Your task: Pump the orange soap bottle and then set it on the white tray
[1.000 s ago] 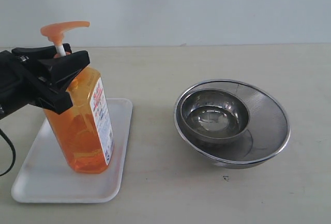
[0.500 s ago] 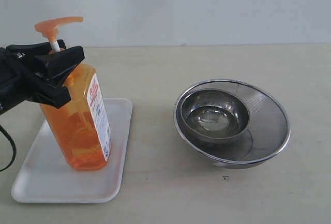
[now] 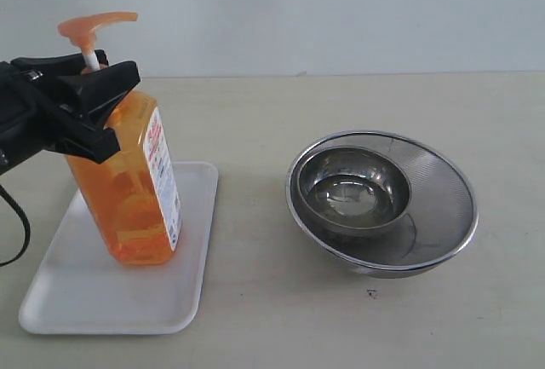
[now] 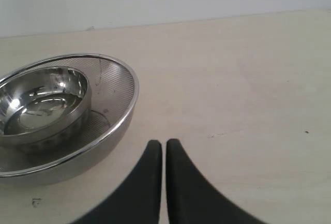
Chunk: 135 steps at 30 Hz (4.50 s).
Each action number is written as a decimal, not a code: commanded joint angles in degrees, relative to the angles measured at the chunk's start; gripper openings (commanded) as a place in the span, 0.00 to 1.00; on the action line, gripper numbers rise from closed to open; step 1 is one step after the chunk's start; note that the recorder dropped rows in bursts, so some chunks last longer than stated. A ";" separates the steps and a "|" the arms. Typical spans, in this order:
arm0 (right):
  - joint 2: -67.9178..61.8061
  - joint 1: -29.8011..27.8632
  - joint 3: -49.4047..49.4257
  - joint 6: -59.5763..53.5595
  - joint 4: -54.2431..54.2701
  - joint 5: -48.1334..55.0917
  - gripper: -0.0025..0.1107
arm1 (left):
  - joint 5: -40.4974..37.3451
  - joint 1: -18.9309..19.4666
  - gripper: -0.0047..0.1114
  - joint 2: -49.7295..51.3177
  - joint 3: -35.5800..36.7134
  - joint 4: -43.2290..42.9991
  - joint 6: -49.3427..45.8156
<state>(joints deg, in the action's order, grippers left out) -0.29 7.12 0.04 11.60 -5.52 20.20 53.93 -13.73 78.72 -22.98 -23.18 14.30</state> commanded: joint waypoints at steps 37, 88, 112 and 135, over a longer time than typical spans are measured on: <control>0.29 -0.25 -0.04 0.02 -0.26 -0.28 0.02 | 0.96 2.84 0.08 -1.11 -0.48 1.55 0.22; 0.29 -0.25 -0.04 0.02 -0.26 -0.68 0.02 | -8.84 2.84 0.69 -4.93 -0.48 0.50 5.46; 0.29 -0.25 -0.04 0.02 -0.26 -0.68 0.02 | -18.63 2.48 0.69 -20.74 8.74 -16.56 26.94; 0.29 -0.25 -0.04 0.02 -0.26 -0.28 0.02 | 4.71 2.48 0.08 -20.74 22.98 -33.83 38.89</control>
<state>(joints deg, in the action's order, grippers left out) -0.29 7.12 0.04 11.60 -5.52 20.20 56.94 -10.96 58.27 -0.29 -55.78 52.45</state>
